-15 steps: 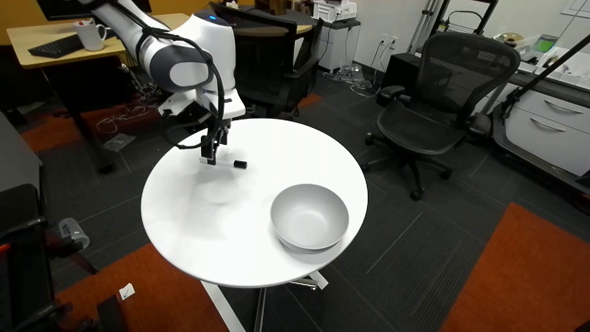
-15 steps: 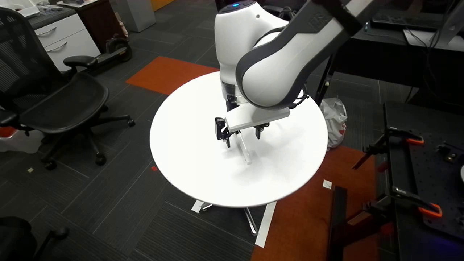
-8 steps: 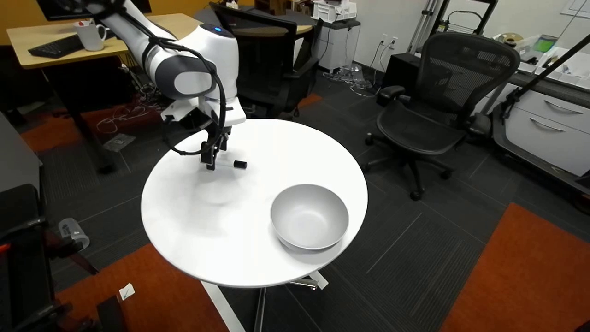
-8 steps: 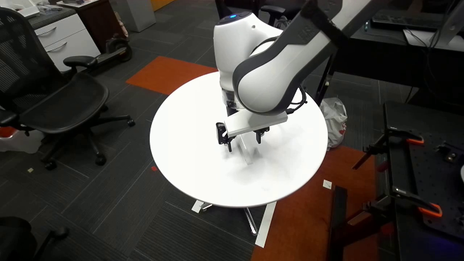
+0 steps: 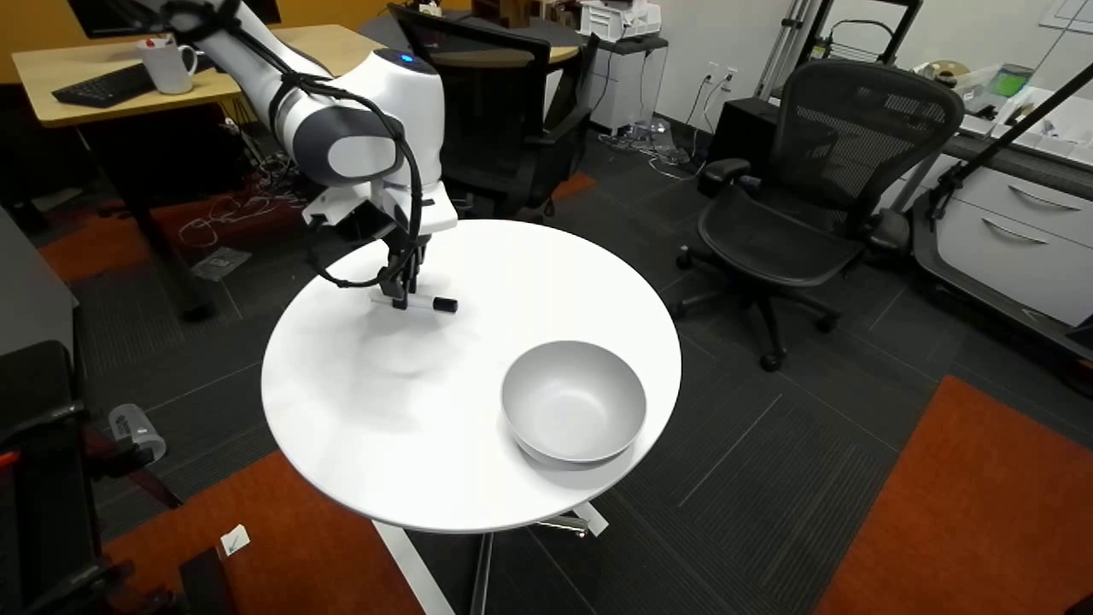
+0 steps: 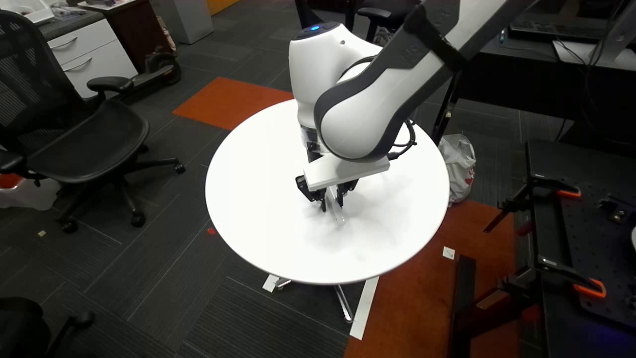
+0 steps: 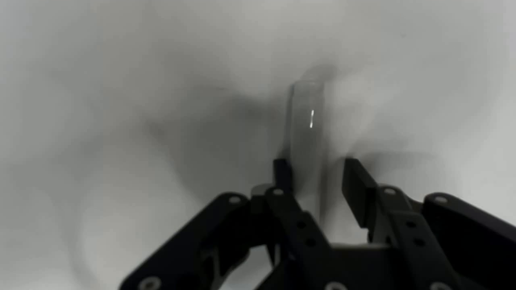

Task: Put the marker in the bowl

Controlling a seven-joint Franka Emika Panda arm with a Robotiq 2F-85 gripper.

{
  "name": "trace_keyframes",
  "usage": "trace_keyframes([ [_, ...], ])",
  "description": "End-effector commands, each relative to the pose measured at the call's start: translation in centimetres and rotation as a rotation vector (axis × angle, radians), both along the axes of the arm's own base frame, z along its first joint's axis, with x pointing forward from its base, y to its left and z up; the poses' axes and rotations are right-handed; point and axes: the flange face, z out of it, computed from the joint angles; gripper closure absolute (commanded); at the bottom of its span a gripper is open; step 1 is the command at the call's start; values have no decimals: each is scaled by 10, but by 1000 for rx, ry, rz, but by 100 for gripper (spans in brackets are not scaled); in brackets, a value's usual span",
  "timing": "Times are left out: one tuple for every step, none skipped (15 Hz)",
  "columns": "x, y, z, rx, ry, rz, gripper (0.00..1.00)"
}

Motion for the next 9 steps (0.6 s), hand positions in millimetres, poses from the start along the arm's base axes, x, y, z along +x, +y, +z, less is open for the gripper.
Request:
trace_keyframes([
  [3, 1, 3, 5, 22, -26, 91],
  [1, 1, 9, 4, 12, -28, 98],
  [-1, -1, 16, -1, 2, -39, 99],
  [-6, -4, 29, 2, -27, -48, 95],
  [-9, -9, 42, -4, -49, -56, 95],
  [-14, -17, 57, -14, -71, -67, 95],
  [-16, -25, 70, -21, -90, -79, 95],
  [-21, -37, 86, -35, -109, -100, 95],
  [-25, -49, 101, -48, -124, -117, 95],
])
